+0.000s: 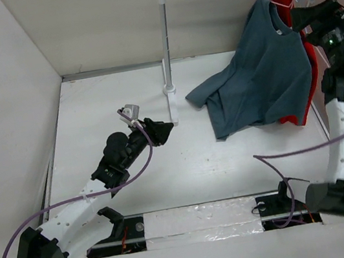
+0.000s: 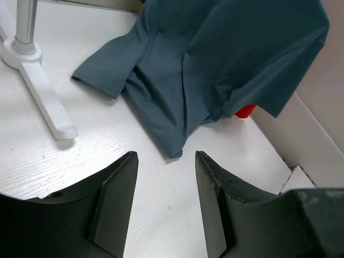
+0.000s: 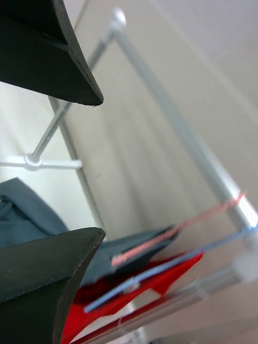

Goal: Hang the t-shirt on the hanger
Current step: Reset both arms

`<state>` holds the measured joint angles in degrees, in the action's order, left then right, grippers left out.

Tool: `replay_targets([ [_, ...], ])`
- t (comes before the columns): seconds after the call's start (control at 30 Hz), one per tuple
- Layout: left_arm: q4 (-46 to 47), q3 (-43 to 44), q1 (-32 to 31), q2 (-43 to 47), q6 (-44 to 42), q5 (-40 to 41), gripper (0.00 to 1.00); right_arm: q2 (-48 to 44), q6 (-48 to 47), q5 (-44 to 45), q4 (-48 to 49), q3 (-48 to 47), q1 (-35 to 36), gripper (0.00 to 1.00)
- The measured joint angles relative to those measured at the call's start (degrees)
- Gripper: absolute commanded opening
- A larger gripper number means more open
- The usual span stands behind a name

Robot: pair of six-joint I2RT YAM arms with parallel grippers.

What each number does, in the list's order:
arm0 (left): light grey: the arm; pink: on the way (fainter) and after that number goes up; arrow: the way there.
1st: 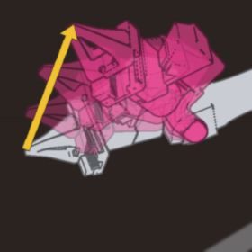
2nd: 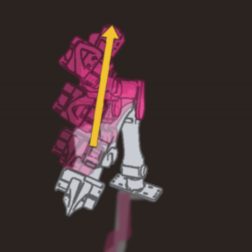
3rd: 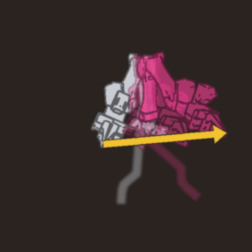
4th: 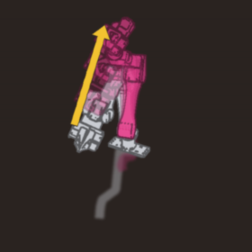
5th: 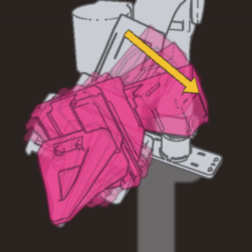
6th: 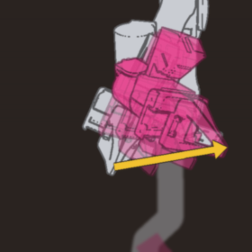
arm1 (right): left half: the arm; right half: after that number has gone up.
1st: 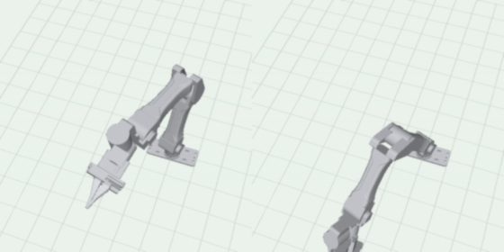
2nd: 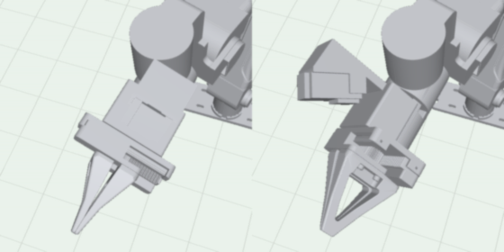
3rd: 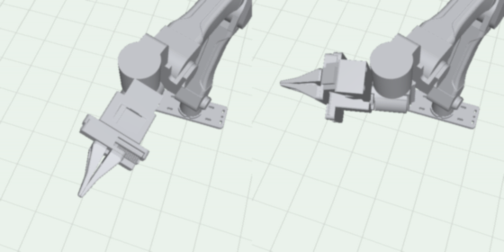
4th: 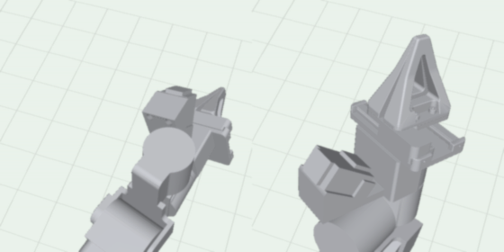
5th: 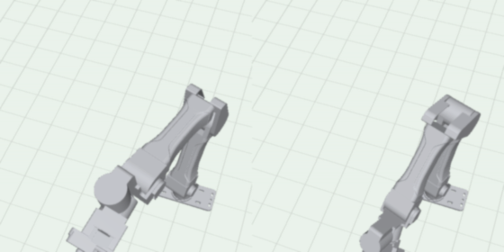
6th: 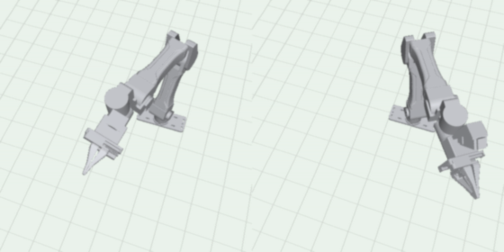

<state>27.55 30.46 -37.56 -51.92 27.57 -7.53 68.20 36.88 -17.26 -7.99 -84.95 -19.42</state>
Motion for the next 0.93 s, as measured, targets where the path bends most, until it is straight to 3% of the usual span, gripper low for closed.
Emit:
replay_targets([
  [0.13,-0.5,0.0,0.0,1.1,0.5,1.6,0.45,-11.8,0.2,-1.9,4.7,5.4,2.9,1.0],
  [0.3,-1.4,0.0,0.0,5.5,2.7,3.1,0.46,-25.6,1.9,-12.0,12.9,20.2,8.1,1.0],
  [0.5,-3.6,0.7,0.0,15.8,5.6,5.0,0.48,-38.7,2.8,-22.4,11.8,33.9,11.7,1.0],
  [0.6,-5.7,2.6,0.0,21.1,6.2,5.8,0.48,-44.0,0.7,-24.2,6.5,33.0,12.1,1.0],
  [0.73,-9.1,6.4,0.0,27.3,5.9,7.4,0.5,-49.5,-2.6,-23.2,-1.0,24.7,14.4,1.0],
  [0.93,-14.5,14.2,0.0,31.1,4.0,10.3,0.55,-53.0,-4.1,-23.1,-1.4,18.2,16.6,1.0],
])
